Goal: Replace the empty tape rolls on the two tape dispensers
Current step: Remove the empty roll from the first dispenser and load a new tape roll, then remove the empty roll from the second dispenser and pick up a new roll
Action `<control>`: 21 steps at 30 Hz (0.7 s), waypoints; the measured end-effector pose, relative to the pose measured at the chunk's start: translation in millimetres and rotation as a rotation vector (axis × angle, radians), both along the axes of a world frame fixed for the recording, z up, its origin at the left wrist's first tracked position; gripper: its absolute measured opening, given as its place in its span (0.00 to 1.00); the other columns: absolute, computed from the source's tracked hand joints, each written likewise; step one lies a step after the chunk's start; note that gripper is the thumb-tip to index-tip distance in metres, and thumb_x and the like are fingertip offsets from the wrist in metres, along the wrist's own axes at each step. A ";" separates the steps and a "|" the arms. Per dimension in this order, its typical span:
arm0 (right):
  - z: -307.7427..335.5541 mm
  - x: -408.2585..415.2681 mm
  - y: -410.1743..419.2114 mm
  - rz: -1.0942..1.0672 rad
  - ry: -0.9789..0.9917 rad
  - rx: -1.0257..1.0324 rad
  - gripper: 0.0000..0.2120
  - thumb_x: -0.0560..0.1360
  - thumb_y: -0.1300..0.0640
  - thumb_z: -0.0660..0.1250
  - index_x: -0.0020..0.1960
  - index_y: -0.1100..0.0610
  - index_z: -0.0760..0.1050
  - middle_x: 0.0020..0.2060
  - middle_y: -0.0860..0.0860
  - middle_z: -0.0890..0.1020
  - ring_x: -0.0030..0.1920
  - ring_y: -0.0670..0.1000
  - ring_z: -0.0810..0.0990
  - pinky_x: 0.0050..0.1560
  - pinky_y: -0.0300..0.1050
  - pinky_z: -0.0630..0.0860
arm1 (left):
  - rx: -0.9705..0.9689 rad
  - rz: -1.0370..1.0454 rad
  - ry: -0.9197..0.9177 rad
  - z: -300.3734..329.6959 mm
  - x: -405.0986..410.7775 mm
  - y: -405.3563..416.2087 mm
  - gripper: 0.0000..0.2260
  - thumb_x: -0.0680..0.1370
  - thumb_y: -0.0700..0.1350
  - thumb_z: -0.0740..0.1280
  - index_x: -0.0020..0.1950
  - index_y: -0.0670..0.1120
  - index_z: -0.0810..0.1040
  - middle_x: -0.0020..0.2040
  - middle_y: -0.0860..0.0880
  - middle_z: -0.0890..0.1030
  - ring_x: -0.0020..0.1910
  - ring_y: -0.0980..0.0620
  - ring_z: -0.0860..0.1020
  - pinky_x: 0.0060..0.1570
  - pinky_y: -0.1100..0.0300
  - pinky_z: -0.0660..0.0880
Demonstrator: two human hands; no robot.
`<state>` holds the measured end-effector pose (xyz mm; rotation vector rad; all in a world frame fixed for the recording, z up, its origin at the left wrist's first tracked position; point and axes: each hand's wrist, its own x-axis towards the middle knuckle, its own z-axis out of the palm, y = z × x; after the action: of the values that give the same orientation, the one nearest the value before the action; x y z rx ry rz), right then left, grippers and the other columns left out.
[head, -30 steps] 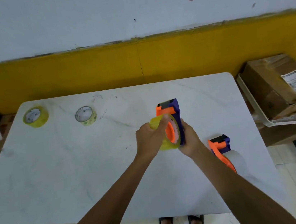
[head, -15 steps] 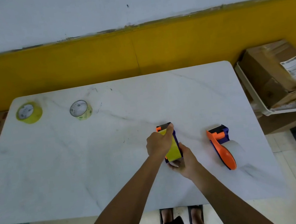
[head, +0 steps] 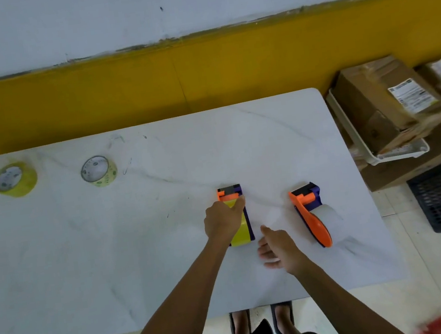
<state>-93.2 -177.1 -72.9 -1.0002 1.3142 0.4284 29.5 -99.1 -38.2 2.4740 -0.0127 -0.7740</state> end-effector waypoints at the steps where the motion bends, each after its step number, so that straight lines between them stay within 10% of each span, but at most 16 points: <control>1: 6.7 4.7 -4.8 0.026 -0.012 -0.075 0.17 0.77 0.47 0.61 0.36 0.58 0.73 0.29 0.53 0.74 0.25 0.51 0.71 0.31 0.39 0.73 | 0.002 -0.008 0.009 -0.1 1.4 0.0 0.23 0.72 0.66 0.62 0.35 0.46 0.71 0.37 0.48 0.75 0.39 0.45 0.77 0.38 0.57 0.72; 8: 62.4 26.0 -44.5 0.356 -0.221 -0.629 0.12 0.77 0.54 0.60 0.48 0.59 0.80 0.50 0.61 0.84 0.55 0.61 0.80 0.63 0.60 0.73 | 0.158 -0.042 -0.042 6.9 -3.7 0.4 0.33 0.69 0.74 0.57 0.46 0.43 0.74 0.44 0.48 0.75 0.45 0.44 0.78 0.42 0.55 0.69; 11: 83.2 14.4 -68.3 0.172 -0.271 -0.832 0.11 0.76 0.58 0.61 0.43 0.61 0.80 0.41 0.58 0.84 0.45 0.58 0.81 0.54 0.56 0.77 | 0.123 -0.067 -0.345 13.9 -9.2 -3.7 0.31 0.74 0.68 0.56 0.57 0.41 0.73 0.53 0.44 0.77 0.53 0.42 0.75 0.48 0.51 0.71; 15: 86.1 -23.6 -107.8 0.036 -0.210 -0.933 0.10 0.76 0.60 0.60 0.40 0.61 0.77 0.38 0.57 0.82 0.40 0.58 0.81 0.44 0.53 0.78 | -0.274 -0.189 -0.581 29.6 -36.9 -26.2 0.05 0.75 0.48 0.61 0.43 0.48 0.74 0.41 0.53 0.75 0.42 0.55 0.71 0.42 0.63 0.65; 18: 72.3 -57.5 -126.7 0.114 -0.096 -0.853 0.08 0.78 0.61 0.62 0.45 0.61 0.79 0.41 0.57 0.83 0.44 0.57 0.82 0.44 0.46 0.76 | -0.430 -0.132 -0.175 34.4 -77.2 -57.0 0.12 0.75 0.44 0.60 0.31 0.50 0.68 0.29 0.54 0.71 0.30 0.59 0.68 0.36 0.61 0.64; 21: 54.2 -81.6 -128.8 0.265 0.005 -0.778 0.17 0.80 0.51 0.58 0.35 0.56 0.73 0.34 0.52 0.78 0.43 0.56 0.81 0.46 0.48 0.75 | -0.383 -0.056 0.405 24.0 -108.0 -83.8 0.10 0.76 0.44 0.60 0.35 0.47 0.74 0.39 0.48 0.79 0.38 0.50 0.75 0.42 0.55 0.71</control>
<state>-174.8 -305.9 -18.6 -1.8332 1.3805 0.1004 -78.5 -182.8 -14.2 1.9335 -0.0755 -1.1652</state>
